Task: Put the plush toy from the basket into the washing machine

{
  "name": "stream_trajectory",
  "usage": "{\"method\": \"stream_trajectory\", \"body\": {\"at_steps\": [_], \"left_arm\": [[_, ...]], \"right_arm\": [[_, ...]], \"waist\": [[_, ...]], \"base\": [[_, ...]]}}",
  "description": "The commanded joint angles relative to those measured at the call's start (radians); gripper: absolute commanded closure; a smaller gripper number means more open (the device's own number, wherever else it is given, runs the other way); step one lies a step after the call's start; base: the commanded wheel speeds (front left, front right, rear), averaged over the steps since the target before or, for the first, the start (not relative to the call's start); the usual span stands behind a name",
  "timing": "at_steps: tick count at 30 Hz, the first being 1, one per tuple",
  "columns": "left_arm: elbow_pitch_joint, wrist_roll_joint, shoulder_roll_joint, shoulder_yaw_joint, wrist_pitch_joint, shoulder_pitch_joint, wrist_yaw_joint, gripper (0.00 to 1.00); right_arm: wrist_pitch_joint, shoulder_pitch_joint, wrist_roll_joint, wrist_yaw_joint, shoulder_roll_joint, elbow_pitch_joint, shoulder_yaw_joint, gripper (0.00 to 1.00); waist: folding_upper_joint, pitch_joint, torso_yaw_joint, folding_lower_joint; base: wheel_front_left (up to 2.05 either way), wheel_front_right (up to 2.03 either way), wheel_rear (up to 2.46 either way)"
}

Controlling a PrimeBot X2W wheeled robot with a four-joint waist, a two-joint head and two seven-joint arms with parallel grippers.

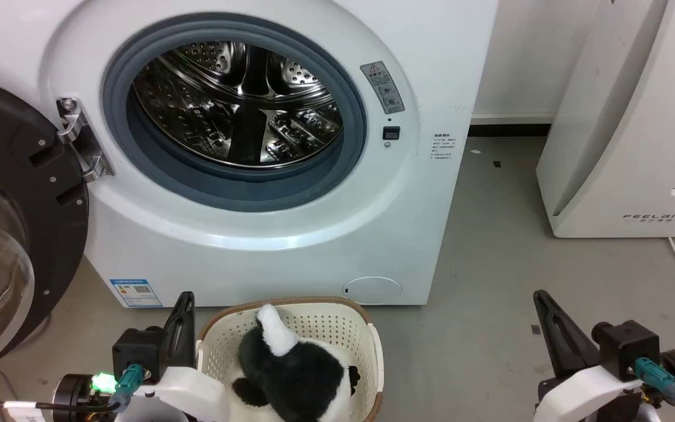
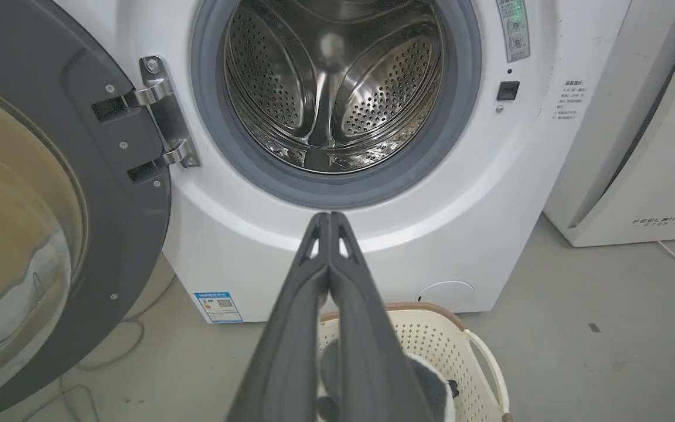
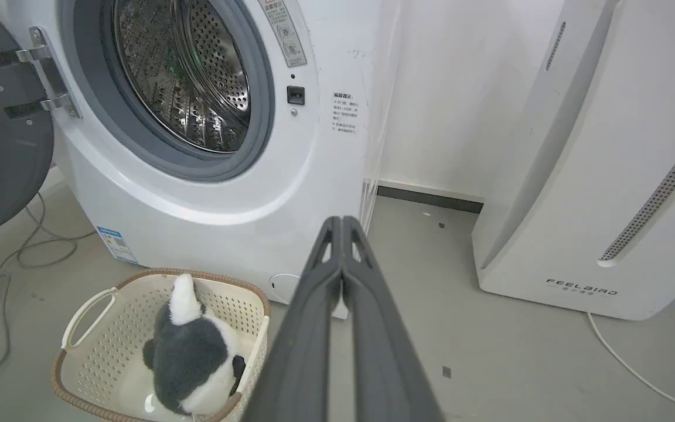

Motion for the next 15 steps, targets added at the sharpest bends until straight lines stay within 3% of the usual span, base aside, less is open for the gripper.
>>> {"method": "stream_trajectory", "body": {"at_steps": [1, 6, 7, 15], "left_arm": [[-0.004, 0.003, 0.0, 0.001, 0.0, -0.015, -0.005, 1.0], [-0.004, 0.003, 0.0, 0.001, 0.0, -0.015, -0.005, 1.0], [0.0, 0.0, 0.0, 0.0, 0.0, 0.0, 0.0, 0.0], [0.003, -0.007, 0.0, -0.006, -0.009, 0.0, 0.003, 0.0]], "right_arm": [[0.001, -0.014, -0.008, -0.001, 0.0, -0.004, -0.001, 1.0], [0.001, -0.014, -0.008, -0.001, 0.0, -0.004, -0.001, 1.0], [0.0, 0.0, 0.0, 0.0, 0.0, 0.0, 0.0, 0.0], [-0.009, 0.002, 0.009, 0.0, 0.0, 0.001, -0.002, 0.0]], "waist": [[0.0, 0.0, 0.0, 0.0], [0.0, 0.0, 0.0, 0.0], [0.0, 0.0, 0.0, 0.0], [0.0, 0.001, 0.0, 0.0]], "base": [[0.0, 0.0, 0.0], [0.0, 0.0, 0.0], [0.0, 0.0, 0.0], [0.0, 0.0, 0.0]]}}
